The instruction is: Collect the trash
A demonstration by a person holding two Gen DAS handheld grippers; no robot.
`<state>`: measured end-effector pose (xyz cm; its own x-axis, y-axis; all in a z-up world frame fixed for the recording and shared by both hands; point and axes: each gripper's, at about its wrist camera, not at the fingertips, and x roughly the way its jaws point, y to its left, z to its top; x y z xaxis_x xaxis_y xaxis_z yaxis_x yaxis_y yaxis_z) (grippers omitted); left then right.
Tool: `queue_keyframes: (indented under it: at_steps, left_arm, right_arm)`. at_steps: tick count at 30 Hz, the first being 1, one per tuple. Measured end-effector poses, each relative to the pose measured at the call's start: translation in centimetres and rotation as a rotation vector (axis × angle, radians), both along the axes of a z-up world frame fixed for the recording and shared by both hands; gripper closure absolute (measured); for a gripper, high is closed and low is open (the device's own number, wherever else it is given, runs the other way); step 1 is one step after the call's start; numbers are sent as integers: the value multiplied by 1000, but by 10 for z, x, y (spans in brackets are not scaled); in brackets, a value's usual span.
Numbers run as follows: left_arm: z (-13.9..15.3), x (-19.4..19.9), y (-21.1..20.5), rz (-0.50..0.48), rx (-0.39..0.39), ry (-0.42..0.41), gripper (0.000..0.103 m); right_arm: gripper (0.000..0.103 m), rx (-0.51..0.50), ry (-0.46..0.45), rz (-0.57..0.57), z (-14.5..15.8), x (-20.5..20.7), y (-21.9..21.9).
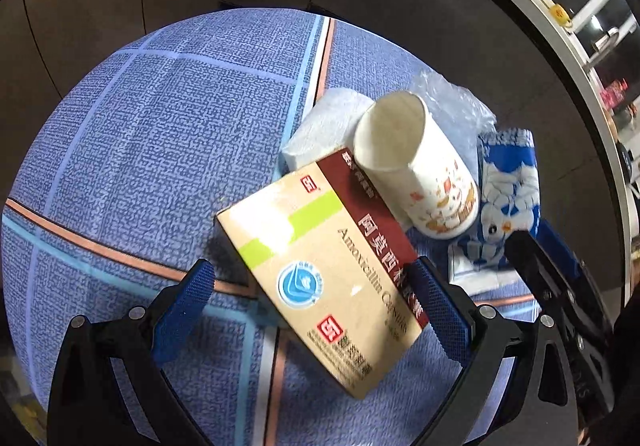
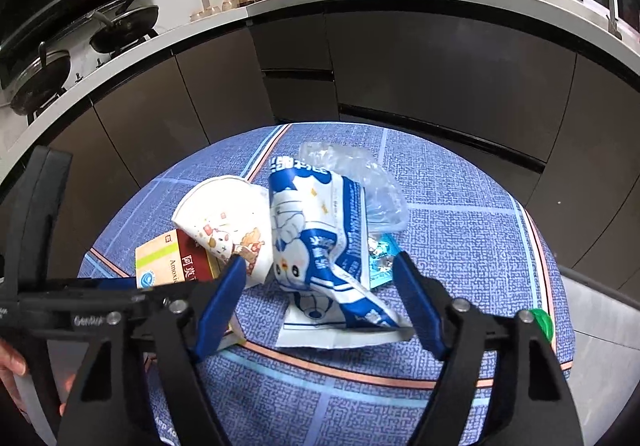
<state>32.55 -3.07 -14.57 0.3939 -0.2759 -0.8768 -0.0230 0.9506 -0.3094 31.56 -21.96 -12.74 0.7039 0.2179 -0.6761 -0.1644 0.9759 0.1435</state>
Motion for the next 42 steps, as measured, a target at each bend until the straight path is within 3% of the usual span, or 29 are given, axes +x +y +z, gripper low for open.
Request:
queue_keyframes:
  at_steps: [4,6,9,15,20,22,24,25,32,34,36,40,42]
  left_arm:
    - [1,9,-3,19,13,-17,7]
    - [1,13,-5,9,18,-29,9]
    - [4,14,-8,-10,3,-42,19]
    - [13,6,4,-26,-24,-57,33]
    - [15,-7,21,-38,-29,-39,34]
    - [13,-21,30,-8,-36,-24,29]
    - [17,-28,31,21,-39,-23,12]
    - [20,-32,28,29,-32,-31,10]
    - [11,-27,-7,28,93,-27,8]
    - [1,-23,-1,42,115,8,8]
    - [0,-21,-4,45,173,-15,8]
    - [-4,-19,-2,-35,176,-4,9]
    - [-3,-23,5,-66,181,-1,9]
  right_arm:
    - [80,1,33,13,-7,1,-5]
    - [86,8,36,25,-8,-2,-6]
    - [89,-3,29,31,-8,-9,-7]
    - [89,14,15,21,-3,-27,-16]
    - [89,19,9,9,4,-48,-25]
    - [88,15,8,6,4,-55,-28]
    - [85,20,10,2,4,-60,-29]
    - [84,22,11,-1,4,-61,-30]
    - [78,32,6,-18,2,-69,-36]
    - [75,33,7,-16,1,-71,-37]
    - [72,31,9,-15,0,-72,-37]
    - [71,39,15,-13,-3,-75,-38]
    - [65,44,16,-15,-5,-75,-39]
